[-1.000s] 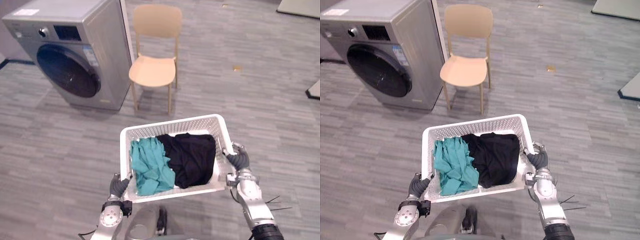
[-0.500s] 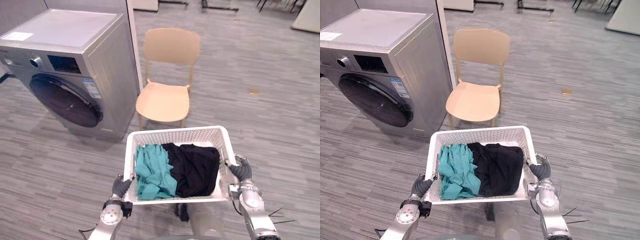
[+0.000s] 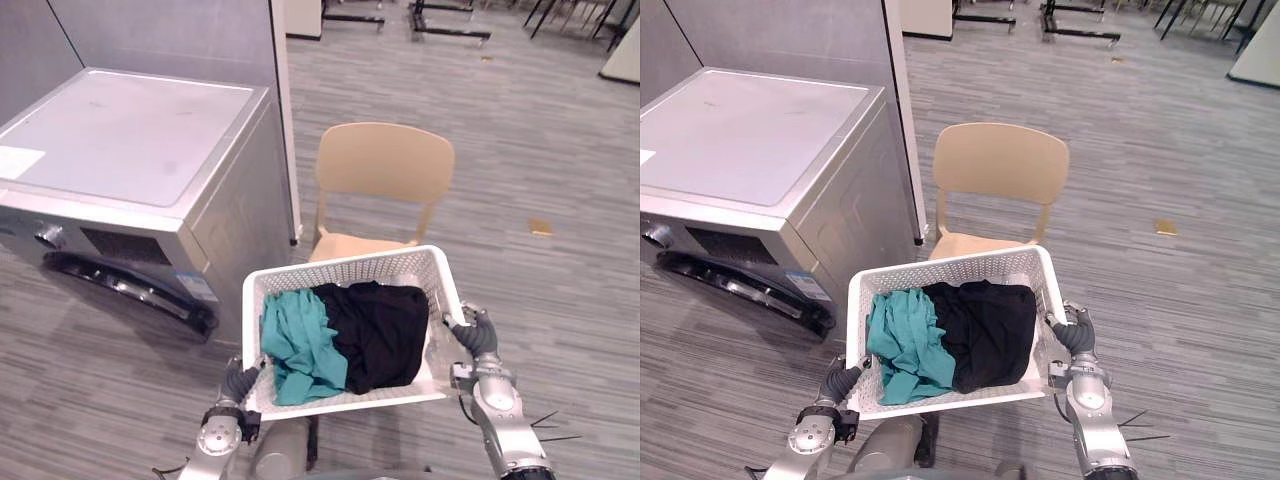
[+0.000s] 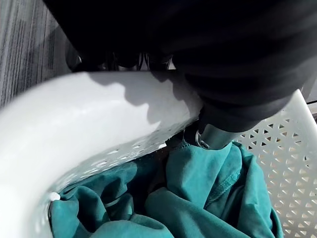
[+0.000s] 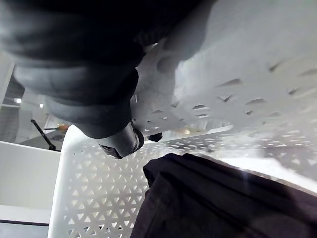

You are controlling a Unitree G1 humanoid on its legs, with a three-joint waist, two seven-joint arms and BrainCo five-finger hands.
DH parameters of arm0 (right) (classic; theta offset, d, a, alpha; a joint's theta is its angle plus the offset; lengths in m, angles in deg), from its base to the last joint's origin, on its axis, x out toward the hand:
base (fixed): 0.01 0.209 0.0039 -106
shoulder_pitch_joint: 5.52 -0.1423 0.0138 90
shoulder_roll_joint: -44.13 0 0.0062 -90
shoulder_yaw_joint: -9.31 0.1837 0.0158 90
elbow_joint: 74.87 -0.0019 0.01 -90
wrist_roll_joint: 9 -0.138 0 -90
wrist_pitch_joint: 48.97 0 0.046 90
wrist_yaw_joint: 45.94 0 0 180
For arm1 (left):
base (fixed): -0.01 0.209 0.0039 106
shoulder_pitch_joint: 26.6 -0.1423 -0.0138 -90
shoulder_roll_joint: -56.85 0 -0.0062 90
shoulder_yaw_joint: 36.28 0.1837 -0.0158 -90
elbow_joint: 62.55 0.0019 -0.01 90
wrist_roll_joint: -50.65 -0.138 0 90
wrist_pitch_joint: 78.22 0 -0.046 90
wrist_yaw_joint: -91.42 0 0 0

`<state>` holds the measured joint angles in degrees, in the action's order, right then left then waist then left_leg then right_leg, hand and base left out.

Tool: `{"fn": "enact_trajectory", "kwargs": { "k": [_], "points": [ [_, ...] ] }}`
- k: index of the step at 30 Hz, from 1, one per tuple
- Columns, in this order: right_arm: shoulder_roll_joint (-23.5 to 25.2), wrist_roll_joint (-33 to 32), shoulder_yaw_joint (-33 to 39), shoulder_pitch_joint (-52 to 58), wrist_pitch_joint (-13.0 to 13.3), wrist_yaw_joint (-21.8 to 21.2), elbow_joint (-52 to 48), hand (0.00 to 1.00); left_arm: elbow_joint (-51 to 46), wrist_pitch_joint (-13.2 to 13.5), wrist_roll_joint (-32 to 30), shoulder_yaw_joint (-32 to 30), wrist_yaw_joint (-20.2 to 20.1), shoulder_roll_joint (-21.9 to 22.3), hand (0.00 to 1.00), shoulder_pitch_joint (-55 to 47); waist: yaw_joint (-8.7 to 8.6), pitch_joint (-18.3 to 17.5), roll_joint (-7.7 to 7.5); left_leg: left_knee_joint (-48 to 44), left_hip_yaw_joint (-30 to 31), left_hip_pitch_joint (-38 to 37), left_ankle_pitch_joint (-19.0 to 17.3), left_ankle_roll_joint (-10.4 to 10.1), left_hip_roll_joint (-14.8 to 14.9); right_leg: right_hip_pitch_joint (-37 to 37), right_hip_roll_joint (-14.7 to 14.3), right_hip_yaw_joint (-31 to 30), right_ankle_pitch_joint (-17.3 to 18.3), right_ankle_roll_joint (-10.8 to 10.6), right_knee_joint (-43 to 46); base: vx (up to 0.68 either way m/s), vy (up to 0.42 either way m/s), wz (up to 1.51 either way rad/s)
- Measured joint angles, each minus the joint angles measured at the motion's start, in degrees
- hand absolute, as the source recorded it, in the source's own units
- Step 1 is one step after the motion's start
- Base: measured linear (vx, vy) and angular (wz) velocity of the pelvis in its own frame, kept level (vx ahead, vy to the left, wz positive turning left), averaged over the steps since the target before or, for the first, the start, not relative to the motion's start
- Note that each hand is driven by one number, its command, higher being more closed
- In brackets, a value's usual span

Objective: Pick up the laundry basket with both hands and put the clothes into the washing machine.

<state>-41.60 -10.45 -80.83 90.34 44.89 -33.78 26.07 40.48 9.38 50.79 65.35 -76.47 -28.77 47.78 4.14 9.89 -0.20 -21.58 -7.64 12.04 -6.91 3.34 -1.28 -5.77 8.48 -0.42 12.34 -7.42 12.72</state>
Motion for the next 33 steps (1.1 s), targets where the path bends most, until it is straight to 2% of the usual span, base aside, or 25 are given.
{"fn": "enact_trajectory", "kwargs": {
  "k": [2, 4, 5, 6, 7, 9, 10, 11, 13, 14, 15, 16, 17, 18, 22, 24, 28, 29, 30, 31, 33],
  "points": [
    [0.1, 0.6, -0.2, -1.9, 0.0, 0.0, 2.0, 1.00, 0.0, 0.0, -0.3, 0.0, 0.0, -0.3, 1.00, -0.1, 0.16, 0.1, -0.12, 2.7, -3.1, -3.4, -1.9, 0.6, -0.1, 3.0, 0.8, -1.9, -0.4, -0.1, 6.7, 0.25, 0.202, -0.92],
    [0.4, 1.7, -0.3, -2.5, 0.0, 0.0, 4.6, 1.00, 0.0, 0.0, -0.9, 0.0, -0.1, -0.7, 1.00, -0.7, -0.16, 0.3, -0.25, 8.2, -6.4, -10.3, -1.8, 1.1, -0.4, 10.2, 2.7, -0.5, -3.3, -1.3, 22.9, 0.18, 0.153, -0.95],
    [0.7, 1.9, -0.3, -2.4, 0.0, 0.0, 4.8, 1.00, 0.0, 0.0, -0.9, 0.0, -0.1, -0.8, 1.00, -0.7, -0.47, 0.3, -0.25, 8.9, -6.6, -11.5, -1.8, 1.2, -0.5, 11.3, 3.0, 0.5, -2.9, -0.8, 25.4, 0.19, 0.118, -0.48],
    [0.9, 2.1, -0.3, -1.8, 0.0, 0.2, 4.9, 1.00, 0.0, 0.0, -1.0, 0.0, -0.2, -1.0, 1.00, -0.6, -1.78, 0.2, -0.57, 9.9, -6.7, -13.2, -1.8, 1.2, -0.6, 13.5, 3.6, 3.3, -1.4, 0.6, 28.3, 0.20, 0.087, -0.11],
    [1.0, 2.2, -0.3, -1.6, 0.1, 0.4, 4.9, 1.00, 0.0, 0.0, -1.1, 0.0, -0.2, -1.1, 1.00, -0.3, -2.67, 0.2, -1.07, 10.0, -6.7, -13.6, -1.8, 1.1, -0.6, 15.7, 3.8, 5.0, 0.4, 1.1, 27.7, 0.19, 0.069, -0.04],
    [1.0, 2.5, -0.3, -1.6, 0.2, 0.8, 4.9, 1.00, 0.0, 0.0, -1.4, 0.0, -0.2, -1.1, 1.00, 0.1, -3.45, 0.2, -1.84, 9.5, -6.6, -13.3, -1.8, 1.1, -0.9, 17.2, 3.1, 5.5, 0.9, 0.8, 22.2, 0.15, 0.010, 0.08],
    [1.5, 3.7, -0.3, -1.5, 0.1, 2.5, 4.9, 1.00, 0.0, 0.0, -2.7, 0.0, -0.2, -1.2, 1.00, 0.9, -3.38, 0.2, -3.28, 8.3, -5.8, -12.6, -1.8, 1.0, -2.1, 17.1, 2.4, 5.1, -1.5, 1.4, 15.5, 0.19, -0.103, 0.40],
    [1.8, 4.2, 0.1, -1.7, 0.3, 3.0, 5.3, 1.00, 0.6, 0.0, -3.2, 0.0, -0.1, -1.4, 1.00, 2.7, -3.57, 0.8, -5.06, 5.9, -3.7, -11.7, -3.1, 0.1, -3.9, 17.1, 3.1, 4.8, -5.8, 1.5, 11.2, 0.16, -0.125, 0.41],
    [1.5, 4.2, 0.5, -2.1, 0.4, 3.2, 6.2, 1.00, 0.7, -0.1, -3.7, 0.0, -0.1, -0.9, 1.00, 3.6, -3.14, 1.0, -3.85, 3.5, -2.3, -9.6, -4.4, -0.8, -2.4, 16.9, 1.4, 5.2, -6.3, 1.8, 8.9, 0.08, -0.093, 0.15],
    [1.6, 4.2, 0.5, -2.9, 0.6, 3.2, 6.2, 1.00, 0.8, -0.1, -4.3, -0.1, 0.3, -1.0, 1.00, 3.9, -2.94, 1.3, -2.78, 2.3, -1.5, -7.4, -5.3, -1.3, -0.8, 16.9, -0.1, 5.5, -7.8, 2.4, 5.9, 0.03, -0.049, -0.08],
    [1.7, 4.2, 0.5, -3.2, 0.6, 3.2, 6.3, 1.00, 0.9, -0.1, -4.3, -0.2, 0.4, -1.0, 1.00, 4.1, -2.87, 1.4, -2.68, 2.3, -1.3, -7.0, -5.4, -1.3, -0.5, 16.9, -0.4, 5.5, -8.2, 2.5, 5.3, 0.04, -0.079, -0.06],
    [1.5, 4.2, 0.5, -4.3, 0.7, 3.5, 6.8, 1.00, 1.4, -0.1, -4.3, -0.3, 0.4, -1.0, 1.00, 5.6, -2.85, 2.5, -2.41, 1.6, -0.8, -5.4, -5.4, -1.3, 0.2, 17.1, -1.3, 6.1, -9.6, 2.9, 3.6, 0.00, -0.066, 0.02],
    [1.2, 3.9, 0.7, -6.5, 0.8, 4.2, 8.1, 1.00, 3.1, -0.1, -4.3, -0.3, 0.6, -1.0, 1.00, 9.1, -2.89, 5.0, -2.42, -0.3, -0.4, -3.2, -5.4, -1.3, 0.9, 18.0, -1.8, 6.7, -10.6, 3.4, 3.1, -0.03, -0.073, 0.04],
    [1.2, 3.7, 0.8, -6.9, 0.8, 4.3, 8.3, 1.00, 3.5, -0.1, -4.3, -0.3, 0.7, -1.0, 1.00, 9.8, -2.86, 5.4, -2.39, -0.7, -0.4, -2.7, -5.4, -1.3, 1.0, 18.3, -1.8, 6.7, -10.6, 3.4, 3.3, -0.10, -0.045, 0.08],
    [0.7, 1.7, 2.7, -16.1, 0.7, 7.0, 11.1, 1.00, 7.0, -0.1, -4.3, -0.9, 4.1, -1.0, 1.00, 23.9, -2.64, 11.8, -1.96, -9.4, -0.3, 10.7, -6.3, -2.0, 2.4, 30.3, -1.8, 7.0, -10.9, 3.9, 9.6, -0.18, -0.017, 0.03],
    [0.7, 0.2, 3.3, -18.5, 0.7, 7.6, 11.3, 1.00, 8.2, -0.1, -4.2, -1.6, 5.5, -0.9, 1.00, 28.4, -1.92, 14.4, -1.71, -11.6, -0.3, 13.6, -7.4, -1.5, 3.3, 33.1, -2.2, 7.0, -10.8, 4.1, 11.8, -0.22, -0.027, -0.08],
    [2.0, -2.1, 4.1, -23.5, 0.7, 9.2, 11.3, 1.00, 11.0, -0.1, -4.2, -4.3, 7.3, -0.3, 1.00, 35.5, -1.36, 15.6, -1.49, -14.7, -0.3, 20.1, -8.3, -1.7, 4.7, 39.4, -2.5, 8.1, -10.1, 5.1, 14.3, -0.15, -0.055, -0.03],
    [2.7, -2.5, 4.4, -26.1, 0.7, 9.4, 12.0, 1.00, 12.8, -0.1, -4.2, -5.8, 7.9, -0.1, 0.00, 38.0, -1.32, 16.2, -1.46, -14.8, -0.4, 20.9, -8.2, -1.8, 5.1, 40.1, -2.7, 8.3, -10.4, 5.6, 14.2, -0.08, -0.061, -0.09],
    [2.9, -2.5, 4.6, -27.8, 0.7, 9.8, 12.4, 1.00, 13.4, -0.1, -4.1, -6.8, 8.3, 0.2, 0.00, 39.5, -1.27, 16.3, -1.38, -15.2, -0.4, 21.9, -8.2, -1.8, 5.5, 41.0, -2.9, 8.5, -10.6, 5.9, 14.1, -0.10, -0.100, -0.15],
    [3.0, -2.6, 4.7, -30.7, 0.7, 10.9, 12.8, 0.00, 14.1, 0.0, -2.9, -8.7, 9.2, 0.8, 0.00, 43.2, -0.86, 16.3, -1.35, -15.7, -0.4, 24.2, -8.0, -2.1, 6.2, 42.9, -3.4, 9.0, -11.0, 6.4, 14.0, -0.08, -0.086, -0.12],
    [3.2, -3.0, 5.2, -33.4, 0.7, 11.8, 13.0, 0.00, 15.5, 0.3, -2.9, -11.3, 10.4, 1.8, 0.00, 48.0, -0.21, 16.8, -1.27, -16.1, -0.1, 25.9, -7.6, -2.6, 6.8, 44.2, -3.6, 10.0, -12.0, 6.7, 13.6, -0.05, -0.089, -0.07]
  ]
}}
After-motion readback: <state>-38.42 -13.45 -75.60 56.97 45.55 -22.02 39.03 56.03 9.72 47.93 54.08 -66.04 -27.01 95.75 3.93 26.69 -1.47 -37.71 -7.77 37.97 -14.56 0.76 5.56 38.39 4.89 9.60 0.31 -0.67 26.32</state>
